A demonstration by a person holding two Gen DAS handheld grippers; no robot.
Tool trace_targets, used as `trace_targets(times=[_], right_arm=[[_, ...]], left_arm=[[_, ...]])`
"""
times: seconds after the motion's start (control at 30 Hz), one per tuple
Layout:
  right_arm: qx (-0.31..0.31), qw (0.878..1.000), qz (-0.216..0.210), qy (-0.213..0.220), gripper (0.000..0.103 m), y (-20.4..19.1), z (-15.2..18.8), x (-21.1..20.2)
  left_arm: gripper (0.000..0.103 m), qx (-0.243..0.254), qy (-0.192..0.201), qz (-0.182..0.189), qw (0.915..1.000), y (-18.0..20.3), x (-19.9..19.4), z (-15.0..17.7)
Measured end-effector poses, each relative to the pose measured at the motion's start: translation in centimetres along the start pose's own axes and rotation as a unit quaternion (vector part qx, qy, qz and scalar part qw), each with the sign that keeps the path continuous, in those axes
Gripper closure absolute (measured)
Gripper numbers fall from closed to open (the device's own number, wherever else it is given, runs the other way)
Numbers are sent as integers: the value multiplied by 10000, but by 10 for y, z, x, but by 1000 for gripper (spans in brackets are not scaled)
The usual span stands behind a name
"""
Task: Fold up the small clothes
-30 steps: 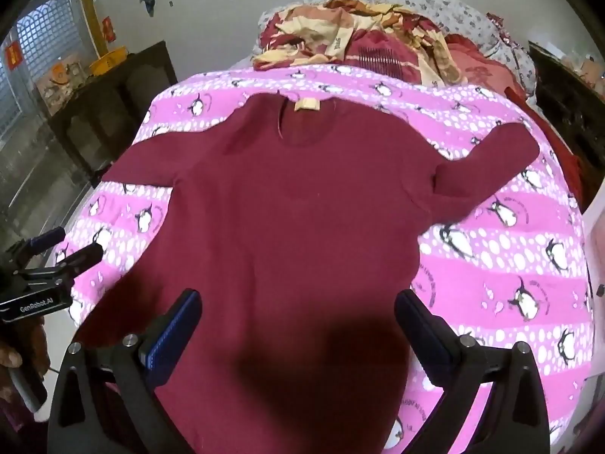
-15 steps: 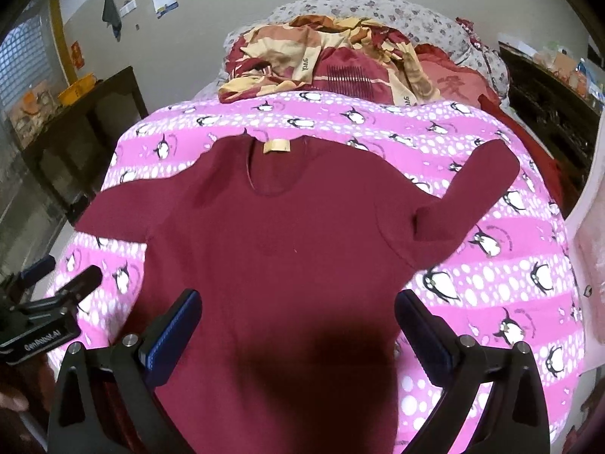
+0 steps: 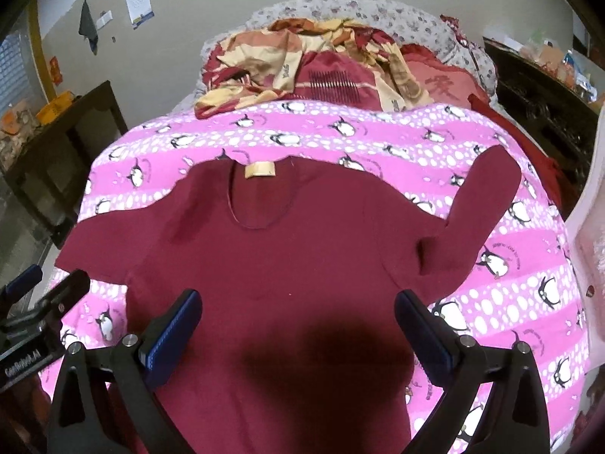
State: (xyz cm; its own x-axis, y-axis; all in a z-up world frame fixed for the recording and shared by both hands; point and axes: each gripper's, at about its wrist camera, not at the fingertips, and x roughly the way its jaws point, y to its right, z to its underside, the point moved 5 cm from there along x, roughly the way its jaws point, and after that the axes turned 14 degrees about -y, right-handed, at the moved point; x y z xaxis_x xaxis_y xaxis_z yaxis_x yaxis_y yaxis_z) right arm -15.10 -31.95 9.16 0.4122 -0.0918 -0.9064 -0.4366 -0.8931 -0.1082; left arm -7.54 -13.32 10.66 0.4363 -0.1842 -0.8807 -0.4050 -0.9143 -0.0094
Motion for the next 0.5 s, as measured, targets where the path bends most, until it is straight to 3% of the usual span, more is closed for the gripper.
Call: trace_targets(times=[0.2, 0.5], right_arm=[[116, 9998, 119, -80, 0, 10, -3, 18], [67, 9995, 197, -257, 0, 11, -4, 36]], left_arm=[[0, 90, -119, -132, 9998, 6, 19, 5], [0, -41, -202, -40, 9998, 1, 34, 3]])
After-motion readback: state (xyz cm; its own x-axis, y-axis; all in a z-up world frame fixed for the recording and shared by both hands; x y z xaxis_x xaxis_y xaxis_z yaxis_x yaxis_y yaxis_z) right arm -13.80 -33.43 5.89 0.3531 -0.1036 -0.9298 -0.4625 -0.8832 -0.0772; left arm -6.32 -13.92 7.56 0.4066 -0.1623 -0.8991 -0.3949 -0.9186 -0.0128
